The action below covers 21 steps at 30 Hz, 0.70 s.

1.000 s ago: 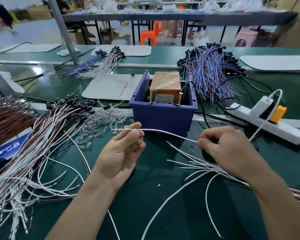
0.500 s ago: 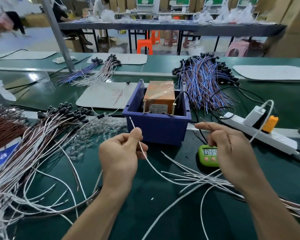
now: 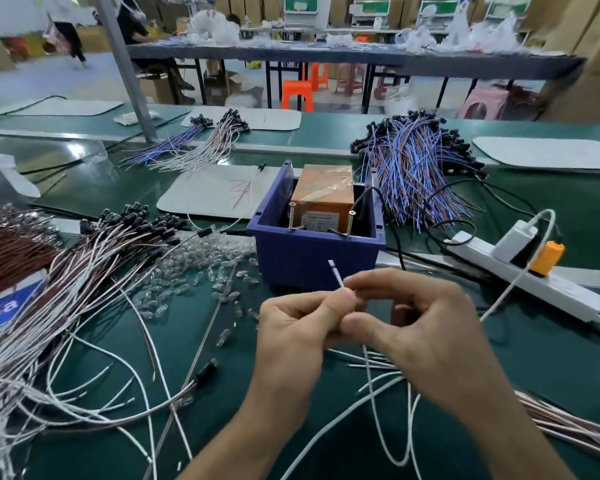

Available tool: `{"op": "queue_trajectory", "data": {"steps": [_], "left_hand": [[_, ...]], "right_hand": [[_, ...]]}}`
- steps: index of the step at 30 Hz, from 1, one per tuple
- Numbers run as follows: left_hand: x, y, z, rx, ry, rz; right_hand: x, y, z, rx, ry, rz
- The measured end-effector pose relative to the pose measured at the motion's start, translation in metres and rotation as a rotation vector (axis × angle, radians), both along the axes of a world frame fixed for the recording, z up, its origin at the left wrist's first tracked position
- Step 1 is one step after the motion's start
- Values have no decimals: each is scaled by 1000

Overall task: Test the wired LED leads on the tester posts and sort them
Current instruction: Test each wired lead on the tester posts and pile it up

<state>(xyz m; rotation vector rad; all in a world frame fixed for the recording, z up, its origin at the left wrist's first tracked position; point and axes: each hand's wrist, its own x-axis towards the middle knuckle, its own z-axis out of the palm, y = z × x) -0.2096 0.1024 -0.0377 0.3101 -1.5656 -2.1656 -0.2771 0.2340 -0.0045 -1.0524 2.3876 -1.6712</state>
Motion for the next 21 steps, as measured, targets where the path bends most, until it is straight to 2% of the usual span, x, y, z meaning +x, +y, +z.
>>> {"op": "queue_trajectory", "data": {"steps": [3, 7, 9, 11, 12, 17, 21], "left_hand": [[-2, -3, -1, 74, -106, -114], [-5, -7, -3, -47, -190, -80], [-6, -11, -5, -286, -218, 48], [-5, -18, -9, -637, -206, 264], [-6, -22, -10, -712, -154, 348], [-8, -31, -11, -518, -62, 253], [-10, -35, -13, -459, -41, 214]], "right_hand": [[1, 2, 1, -21, -23, 14], [-1, -3, -10, 66, 51, -68], [-2, -7, -16, 80, 62, -114], [-4, -11, -23, 83, 71, -144], [-5, -11, -25, 83, 68, -154], [-11, -8, -30, 69, 56, -175], [-12, -8, -31, 95, 55, -190]]}}
